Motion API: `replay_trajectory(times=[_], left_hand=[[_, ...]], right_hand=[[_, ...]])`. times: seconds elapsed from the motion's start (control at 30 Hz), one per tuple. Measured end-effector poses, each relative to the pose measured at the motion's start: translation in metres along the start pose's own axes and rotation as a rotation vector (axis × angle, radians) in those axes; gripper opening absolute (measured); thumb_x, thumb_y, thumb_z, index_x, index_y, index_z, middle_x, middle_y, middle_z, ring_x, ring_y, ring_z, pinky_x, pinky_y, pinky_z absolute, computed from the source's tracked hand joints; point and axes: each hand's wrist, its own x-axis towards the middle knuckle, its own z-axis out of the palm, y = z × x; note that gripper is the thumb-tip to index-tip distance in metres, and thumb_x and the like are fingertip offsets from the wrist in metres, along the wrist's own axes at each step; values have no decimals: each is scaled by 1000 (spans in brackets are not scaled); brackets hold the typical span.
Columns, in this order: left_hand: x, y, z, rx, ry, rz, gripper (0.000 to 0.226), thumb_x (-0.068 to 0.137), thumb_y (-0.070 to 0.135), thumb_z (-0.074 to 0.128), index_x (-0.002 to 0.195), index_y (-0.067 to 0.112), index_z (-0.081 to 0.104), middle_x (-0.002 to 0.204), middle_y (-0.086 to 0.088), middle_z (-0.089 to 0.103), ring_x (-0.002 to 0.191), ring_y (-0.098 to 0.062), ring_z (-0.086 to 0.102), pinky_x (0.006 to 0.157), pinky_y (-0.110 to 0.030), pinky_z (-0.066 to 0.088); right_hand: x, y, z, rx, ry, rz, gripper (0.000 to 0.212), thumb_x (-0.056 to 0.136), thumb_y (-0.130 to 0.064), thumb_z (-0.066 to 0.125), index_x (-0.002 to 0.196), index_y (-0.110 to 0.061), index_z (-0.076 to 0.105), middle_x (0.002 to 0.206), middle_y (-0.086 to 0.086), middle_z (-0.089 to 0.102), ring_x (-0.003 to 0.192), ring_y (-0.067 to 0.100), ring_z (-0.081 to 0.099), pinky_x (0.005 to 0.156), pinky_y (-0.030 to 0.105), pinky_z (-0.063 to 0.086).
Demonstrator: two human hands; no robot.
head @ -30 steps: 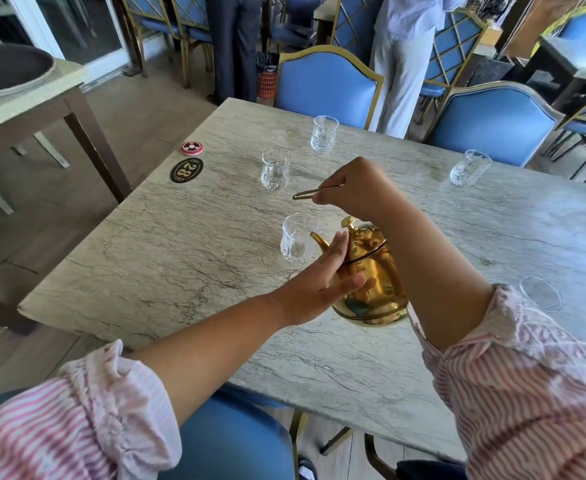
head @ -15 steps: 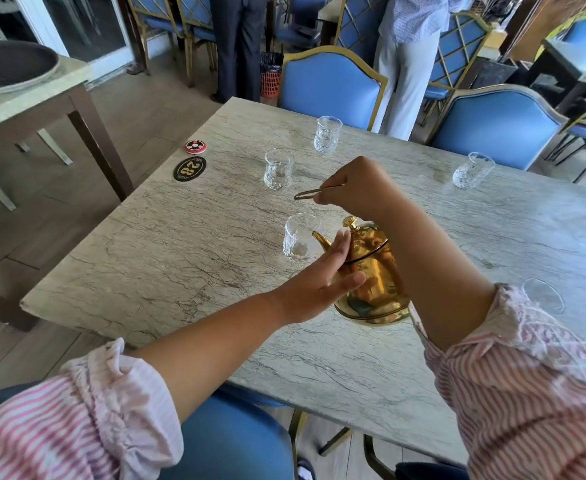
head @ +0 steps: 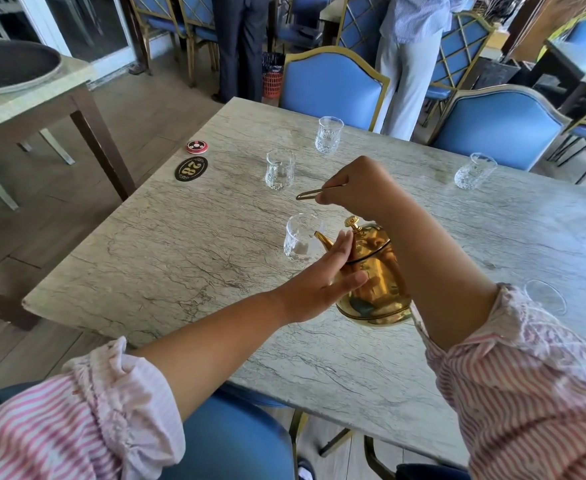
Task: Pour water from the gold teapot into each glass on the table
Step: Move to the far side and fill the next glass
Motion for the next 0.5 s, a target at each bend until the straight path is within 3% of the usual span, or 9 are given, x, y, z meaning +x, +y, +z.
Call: replay_trajectory(times=[0.37,0.5], left_hand=[[1,-1,1,-13,4,-3,101,73,78,32,147,25,-11,155,10,-17,140,3,-14,114,-24,0],[2,1,1,-19,15,-7,99,73,77,32,147,26,-10,155,10,-16,139,3,-13,109,-16,1]], right_hand=[[-1,0,0,-15,-5,8,25,81,-22,72,97,-4,75,55,-2,50,46,10,40,45,21,34],[1,-1,-2,-21,-30,14,27,82,-23,72,99,-2,74,55,-1,48,45,11,39,45,21,35]])
